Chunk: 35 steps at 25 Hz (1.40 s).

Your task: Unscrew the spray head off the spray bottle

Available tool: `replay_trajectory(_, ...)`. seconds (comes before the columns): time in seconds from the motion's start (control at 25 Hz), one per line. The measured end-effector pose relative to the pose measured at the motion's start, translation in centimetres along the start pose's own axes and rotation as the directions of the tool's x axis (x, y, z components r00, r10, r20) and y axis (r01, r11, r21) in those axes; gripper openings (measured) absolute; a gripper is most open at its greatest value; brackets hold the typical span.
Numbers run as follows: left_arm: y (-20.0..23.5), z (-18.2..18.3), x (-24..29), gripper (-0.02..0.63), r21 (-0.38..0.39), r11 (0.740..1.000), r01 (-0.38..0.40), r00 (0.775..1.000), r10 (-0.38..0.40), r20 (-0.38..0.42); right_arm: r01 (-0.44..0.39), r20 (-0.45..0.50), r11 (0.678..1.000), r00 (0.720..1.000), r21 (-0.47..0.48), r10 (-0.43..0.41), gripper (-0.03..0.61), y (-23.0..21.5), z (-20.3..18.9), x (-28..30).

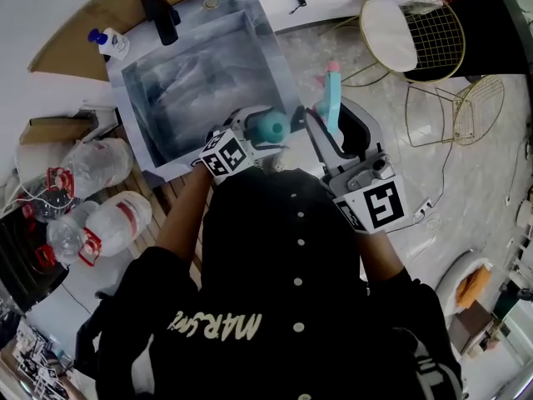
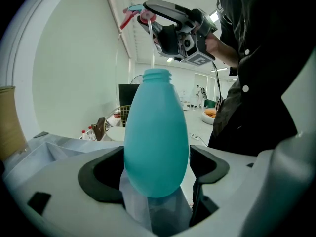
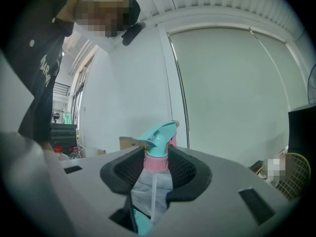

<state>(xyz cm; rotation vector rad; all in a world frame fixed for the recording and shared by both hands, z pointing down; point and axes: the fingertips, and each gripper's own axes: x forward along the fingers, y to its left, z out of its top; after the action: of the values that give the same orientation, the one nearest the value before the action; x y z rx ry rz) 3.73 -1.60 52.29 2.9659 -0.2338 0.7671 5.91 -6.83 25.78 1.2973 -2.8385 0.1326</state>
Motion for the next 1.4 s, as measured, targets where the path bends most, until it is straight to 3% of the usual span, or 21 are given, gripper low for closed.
replay_trajectory(0.48,-0.3,-1.2,-4.2,0.402,-0.031,0.998,-0.052,0.998,0.051,-0.046,0.055,0.002,0.998,0.998,-0.004,-0.055,0.161,-2.8,-0.8,-1.8)
replay_trajectory(0.68,0.6,-0.6,-8.8,0.402,-0.104,0.982,-0.159,0.987,0.16,-0.005,0.102,-0.012,0.995,0.995,-0.007,-0.103,0.161,-4.6,-1.7,-3.2)
replay_trajectory(0.84,2.5,1.0,-12.6,0.395,-0.169,0.94,-0.296,0.95,0.308,0.047,0.137,-0.006,0.99,0.99,-0.01,-0.137,0.161,-5.5,-1.8,-4.5)
replay_trajectory(0.88,2.7,2.0,-13.3,0.355,-0.162,0.932,-0.323,0.939,0.337,0.07,0.148,-0.004,0.989,0.989,-0.012,-0.148,0.163,-5.8,-1.8,-4.9)
replay_trajectory(0.96,3.3,4.2,-14.6,0.169,-0.139,0.92,-0.367,0.916,0.383,0.117,0.173,0.001,0.985,0.985,-0.014,-0.173,0.163,-6.5,-1.7,-5.6)
replay_trajectory(1.16,5.5,8.1,-16.8,0.028,-0.144,0.879,-0.456,0.866,0.475,0.158,0.234,0.024,0.972,0.972,-0.006,-0.234,0.163,-8.4,-0.9,-7.1)
replay_trajectory(1.28,6.7,9.5,-17.1,0.025,-0.166,0.862,-0.48,0.851,0.503,0.15,0.258,0.03,0.966,0.966,-0.015,-0.257,0.163,-9.1,-0.5,-7.9)
replay_trajectory(1.4,7.8,11.6,-18.1,0.025,-0.206,0.821,-0.533,0.815,0.563,0.138,0.273,0.041,0.962,0.962,-0.03,-0.272,0.163,-9.8,0.1,-8.6)
